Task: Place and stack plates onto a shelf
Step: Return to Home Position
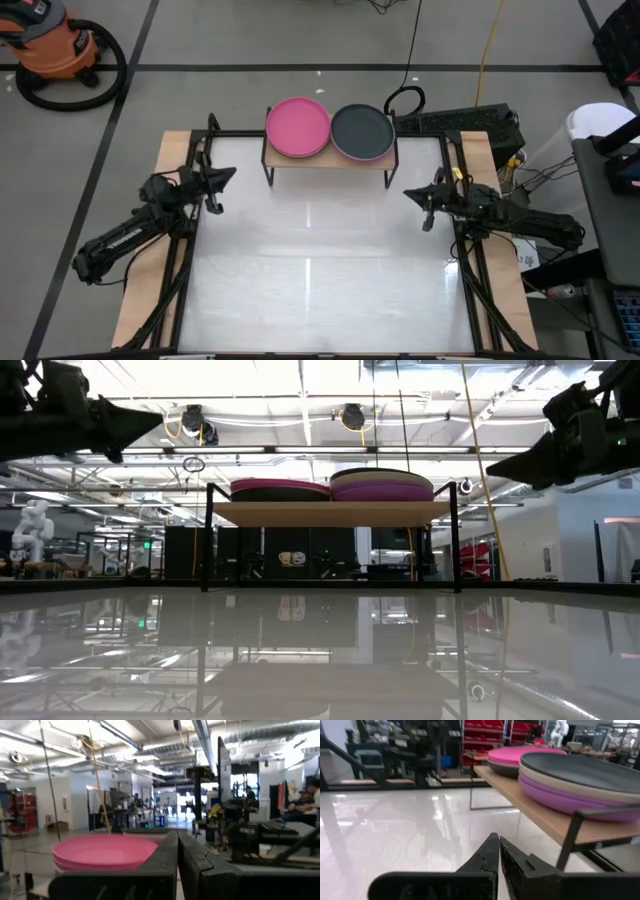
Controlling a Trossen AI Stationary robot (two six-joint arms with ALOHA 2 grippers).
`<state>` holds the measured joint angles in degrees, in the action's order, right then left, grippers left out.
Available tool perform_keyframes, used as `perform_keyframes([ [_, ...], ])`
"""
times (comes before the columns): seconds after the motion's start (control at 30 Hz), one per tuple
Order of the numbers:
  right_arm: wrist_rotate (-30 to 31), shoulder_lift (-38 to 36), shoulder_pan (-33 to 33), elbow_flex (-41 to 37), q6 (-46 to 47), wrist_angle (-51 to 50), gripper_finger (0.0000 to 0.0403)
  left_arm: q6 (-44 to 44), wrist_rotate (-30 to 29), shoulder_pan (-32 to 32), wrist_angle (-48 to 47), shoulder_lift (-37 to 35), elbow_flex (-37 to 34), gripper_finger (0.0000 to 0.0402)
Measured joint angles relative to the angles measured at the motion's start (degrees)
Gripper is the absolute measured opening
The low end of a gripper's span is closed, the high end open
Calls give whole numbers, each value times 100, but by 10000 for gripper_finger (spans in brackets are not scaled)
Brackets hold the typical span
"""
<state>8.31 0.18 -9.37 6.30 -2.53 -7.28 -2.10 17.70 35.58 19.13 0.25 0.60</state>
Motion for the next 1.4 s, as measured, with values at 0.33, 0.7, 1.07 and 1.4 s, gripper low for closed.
perform_keyframes([
  [0.33, 42, 0, 0, -198, 34, 66, 0, 8, 41, 1, -593, 0, -6, 3],
  [0.7, 84, 4, 0, -214, 239, 16, 0, 82, 87, 1, -1319, 9, -6, 3],
  [1.07, 66, 4, 0, -218, 339, 44, 0, 220, 84, -1, -1583, 20, -2, 3],
  [1.4, 69, 7, 0, -262, 339, 1011, 0, 310, -25, -1, -1588, 20, -2, 3],
])
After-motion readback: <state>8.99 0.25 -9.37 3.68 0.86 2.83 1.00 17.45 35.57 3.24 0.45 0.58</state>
